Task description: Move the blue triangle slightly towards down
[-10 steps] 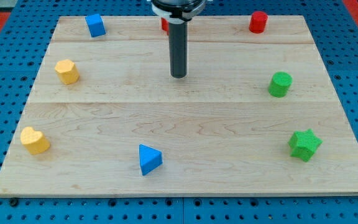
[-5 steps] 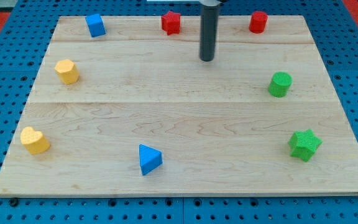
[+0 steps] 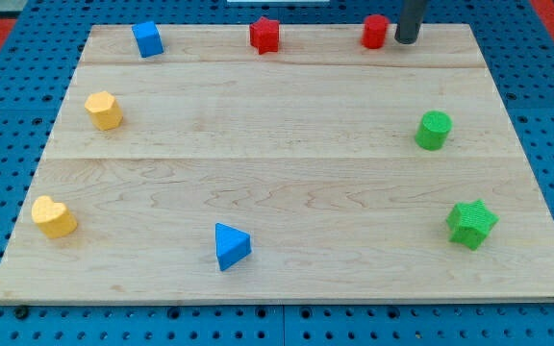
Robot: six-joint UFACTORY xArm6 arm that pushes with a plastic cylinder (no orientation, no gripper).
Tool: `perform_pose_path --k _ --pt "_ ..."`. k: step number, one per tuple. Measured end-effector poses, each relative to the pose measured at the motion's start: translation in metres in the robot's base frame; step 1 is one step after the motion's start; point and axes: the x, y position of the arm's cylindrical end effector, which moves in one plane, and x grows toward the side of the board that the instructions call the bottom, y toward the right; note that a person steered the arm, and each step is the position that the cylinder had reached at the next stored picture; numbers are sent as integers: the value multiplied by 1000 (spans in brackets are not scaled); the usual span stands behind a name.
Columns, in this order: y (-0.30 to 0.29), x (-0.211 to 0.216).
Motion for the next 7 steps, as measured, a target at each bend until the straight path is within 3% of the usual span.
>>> perform_pose_path --k 1,2,3,4,5,7 --pt "34 -14" --pt "-32 -19" --pt "-144 0" --pt "-112 3" --pt "-92 -30" --pt "-170 -29"
